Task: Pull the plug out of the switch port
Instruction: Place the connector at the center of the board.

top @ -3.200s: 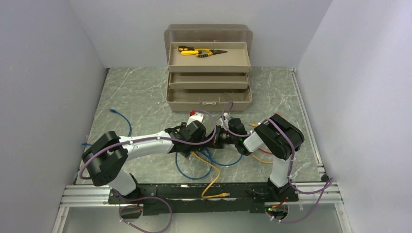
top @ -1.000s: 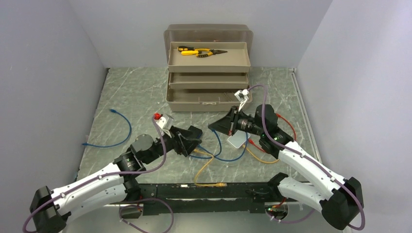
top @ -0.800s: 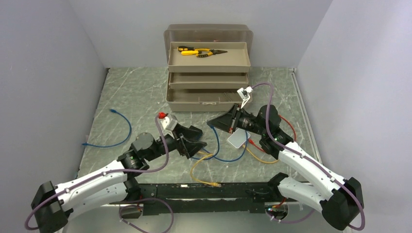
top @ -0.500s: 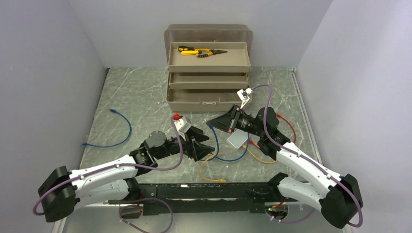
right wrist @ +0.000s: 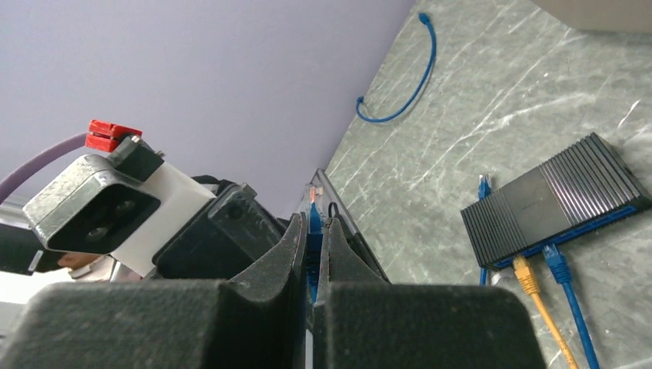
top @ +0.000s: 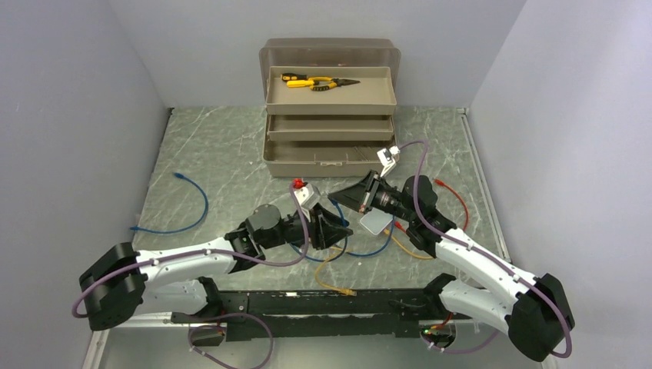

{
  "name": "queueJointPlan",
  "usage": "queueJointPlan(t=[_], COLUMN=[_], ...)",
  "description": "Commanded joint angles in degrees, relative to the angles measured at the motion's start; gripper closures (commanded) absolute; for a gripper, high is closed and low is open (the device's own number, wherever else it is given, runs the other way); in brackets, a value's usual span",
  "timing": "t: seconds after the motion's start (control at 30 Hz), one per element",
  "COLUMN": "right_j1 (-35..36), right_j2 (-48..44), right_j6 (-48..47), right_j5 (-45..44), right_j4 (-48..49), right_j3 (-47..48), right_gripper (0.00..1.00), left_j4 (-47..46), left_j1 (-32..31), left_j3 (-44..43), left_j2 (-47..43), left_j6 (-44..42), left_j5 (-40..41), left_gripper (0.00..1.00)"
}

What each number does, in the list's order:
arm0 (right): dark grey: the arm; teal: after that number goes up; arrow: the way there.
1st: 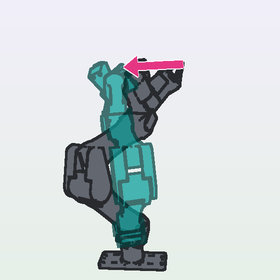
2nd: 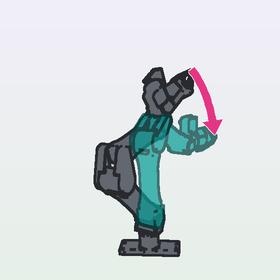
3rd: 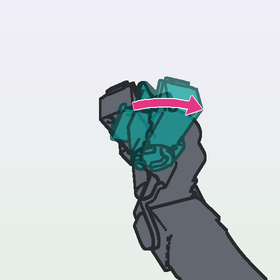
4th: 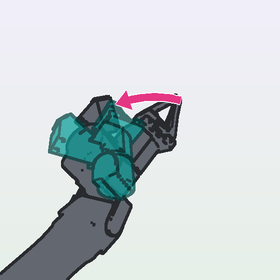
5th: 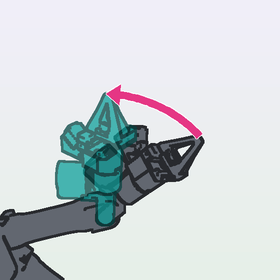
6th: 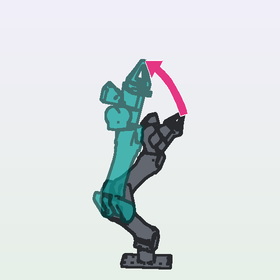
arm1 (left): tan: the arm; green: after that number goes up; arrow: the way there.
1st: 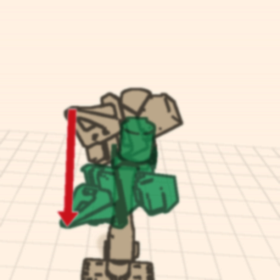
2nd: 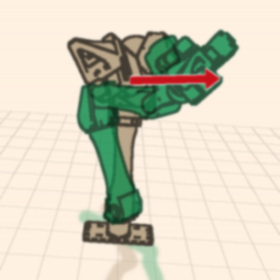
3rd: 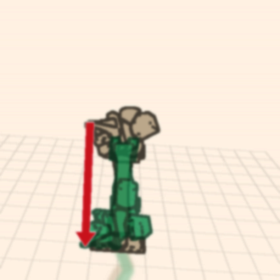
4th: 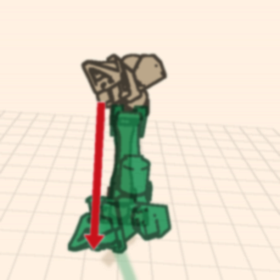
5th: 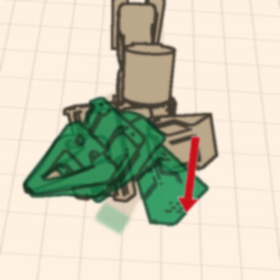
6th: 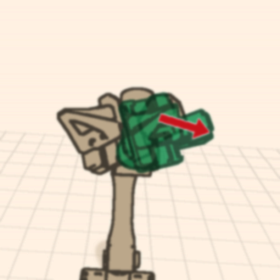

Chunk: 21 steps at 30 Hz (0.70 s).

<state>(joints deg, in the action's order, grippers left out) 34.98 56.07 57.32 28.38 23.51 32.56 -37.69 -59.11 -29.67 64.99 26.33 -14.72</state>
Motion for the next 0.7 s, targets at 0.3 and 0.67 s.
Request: queueJointPlan(t=[0.3, 0.67], right_j1=[0.5, 0.3], right_j2=[-2.1, -2.1], right_j6=[-3.4, -7.7], right_j5=[-3.8, -7.3], right_j4=[-4.3, -12.1], right_j3=[0.2, 1.9], right_gripper=[0.61, 0.25], left_j4=[1.3, 18.7], left_j1=[-1.5, -1.5], left_j3=[-3.2, 6.7], left_j2=[0.3, -21.6], left_j6=[0.0, 0.2], left_j5=[1.4, 14.3], left_gripper=[1.00, 1.00])
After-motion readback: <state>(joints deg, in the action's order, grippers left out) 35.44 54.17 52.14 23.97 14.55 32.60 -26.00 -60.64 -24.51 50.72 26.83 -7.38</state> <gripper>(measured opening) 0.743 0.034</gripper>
